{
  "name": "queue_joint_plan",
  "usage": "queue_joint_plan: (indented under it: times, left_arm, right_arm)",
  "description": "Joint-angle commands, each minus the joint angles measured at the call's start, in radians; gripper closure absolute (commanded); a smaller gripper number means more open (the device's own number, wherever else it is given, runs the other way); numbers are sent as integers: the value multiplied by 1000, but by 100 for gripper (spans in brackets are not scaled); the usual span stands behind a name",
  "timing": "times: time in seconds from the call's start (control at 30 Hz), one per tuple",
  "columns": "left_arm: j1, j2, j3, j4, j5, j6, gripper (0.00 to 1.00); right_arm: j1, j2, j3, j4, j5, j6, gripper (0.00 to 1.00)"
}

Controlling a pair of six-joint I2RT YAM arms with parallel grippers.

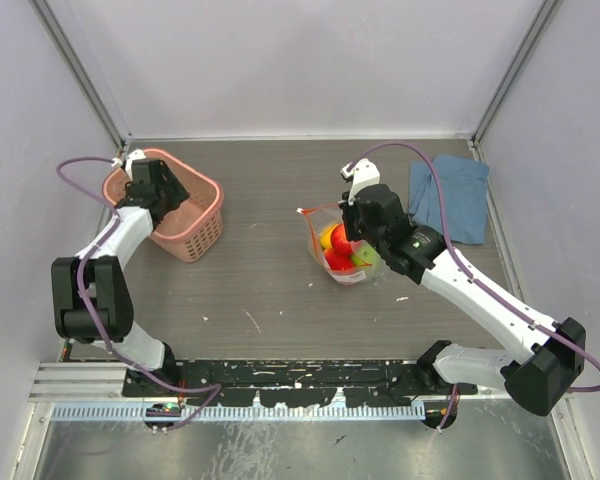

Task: Place the food in the zip-top bag and seal the zipper
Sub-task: Pick up the fake fruit from the bin, then place the fake fruit in the zipper food storage bag.

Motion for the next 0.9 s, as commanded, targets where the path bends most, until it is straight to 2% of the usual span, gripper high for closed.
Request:
queue_joint_plan:
  times: [0.0, 0.53, 0.7, 0.87]
  left_arm:
    - [-13, -105, -12, 5, 46, 31, 65]
    - [-121, -360, -64, -43, 189, 65, 67]
    - [-194, -438, -70, -51, 222, 68, 67]
    - [-315, -487, -67, -49, 251, 63, 67]
  right_arm:
    - [-2, -6, 50, 47, 13, -4, 100]
    - [0, 5, 88, 78, 26, 5, 100]
    - [-2, 4, 99, 79, 37, 16, 100]
    - [-1, 8, 96, 93, 31, 24, 100]
